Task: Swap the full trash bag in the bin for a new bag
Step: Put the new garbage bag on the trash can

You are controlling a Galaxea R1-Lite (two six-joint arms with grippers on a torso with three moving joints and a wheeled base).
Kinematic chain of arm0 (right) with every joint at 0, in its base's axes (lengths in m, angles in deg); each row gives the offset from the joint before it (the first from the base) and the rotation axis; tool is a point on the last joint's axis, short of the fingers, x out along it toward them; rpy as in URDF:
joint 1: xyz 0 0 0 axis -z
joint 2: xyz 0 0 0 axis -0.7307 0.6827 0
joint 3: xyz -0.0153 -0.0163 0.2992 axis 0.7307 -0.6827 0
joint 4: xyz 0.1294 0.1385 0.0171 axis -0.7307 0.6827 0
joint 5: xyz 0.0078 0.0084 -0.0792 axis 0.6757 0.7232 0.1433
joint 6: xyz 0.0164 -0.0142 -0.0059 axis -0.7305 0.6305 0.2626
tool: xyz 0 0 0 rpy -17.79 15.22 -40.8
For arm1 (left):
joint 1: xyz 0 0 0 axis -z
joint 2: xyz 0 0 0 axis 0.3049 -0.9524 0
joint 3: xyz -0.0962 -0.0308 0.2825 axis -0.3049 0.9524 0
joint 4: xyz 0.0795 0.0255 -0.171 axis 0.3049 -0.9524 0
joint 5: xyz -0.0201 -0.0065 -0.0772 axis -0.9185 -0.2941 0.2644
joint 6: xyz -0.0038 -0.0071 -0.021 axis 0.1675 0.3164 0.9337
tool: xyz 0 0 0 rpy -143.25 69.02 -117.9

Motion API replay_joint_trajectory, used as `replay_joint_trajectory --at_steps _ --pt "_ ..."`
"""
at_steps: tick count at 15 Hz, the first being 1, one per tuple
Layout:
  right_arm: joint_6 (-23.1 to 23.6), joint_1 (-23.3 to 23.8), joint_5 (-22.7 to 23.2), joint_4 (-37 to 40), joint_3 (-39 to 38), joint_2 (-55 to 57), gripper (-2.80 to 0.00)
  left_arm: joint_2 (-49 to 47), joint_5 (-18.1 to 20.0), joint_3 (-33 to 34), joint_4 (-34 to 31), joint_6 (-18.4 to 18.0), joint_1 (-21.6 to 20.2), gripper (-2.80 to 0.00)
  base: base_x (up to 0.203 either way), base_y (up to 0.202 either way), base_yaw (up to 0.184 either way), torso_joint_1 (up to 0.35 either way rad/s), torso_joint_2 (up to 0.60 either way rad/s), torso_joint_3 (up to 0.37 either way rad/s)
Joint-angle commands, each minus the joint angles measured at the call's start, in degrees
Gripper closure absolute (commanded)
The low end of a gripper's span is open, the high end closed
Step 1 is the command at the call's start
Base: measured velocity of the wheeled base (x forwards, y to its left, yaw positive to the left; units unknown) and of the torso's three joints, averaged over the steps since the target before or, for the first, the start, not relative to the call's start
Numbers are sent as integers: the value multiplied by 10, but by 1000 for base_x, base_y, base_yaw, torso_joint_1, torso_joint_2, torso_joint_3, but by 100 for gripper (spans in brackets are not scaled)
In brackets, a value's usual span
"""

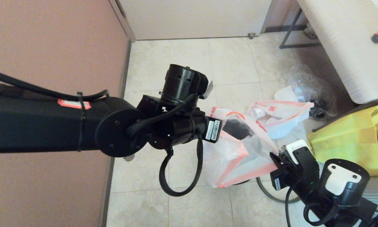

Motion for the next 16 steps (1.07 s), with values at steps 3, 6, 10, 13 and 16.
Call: replay_joint_trajectory --at_steps 3,6,10,13,16 --pt "0 -4 1 -5 4 -3 0 95 -11 144 5 -15 -26 -280 0 0 0 0 0 0" --pt "-42 -3 10 -5 16 2 0 167 -12 296 33 -10 -38 -280 0 0 0 0 0 0" --pt "-46 0 13 -5 23 31 0 224 -38 395 202 9 -44 -280 0 0 0 0 0 0" --pt "-48 0 13 -5 29 41 0 263 -57 381 193 -17 -33 -280 0 0 0 0 0 0" --pt "-48 2 11 -3 56 42 0 286 -61 442 141 21 6 -280 0 0 0 0 0 0"
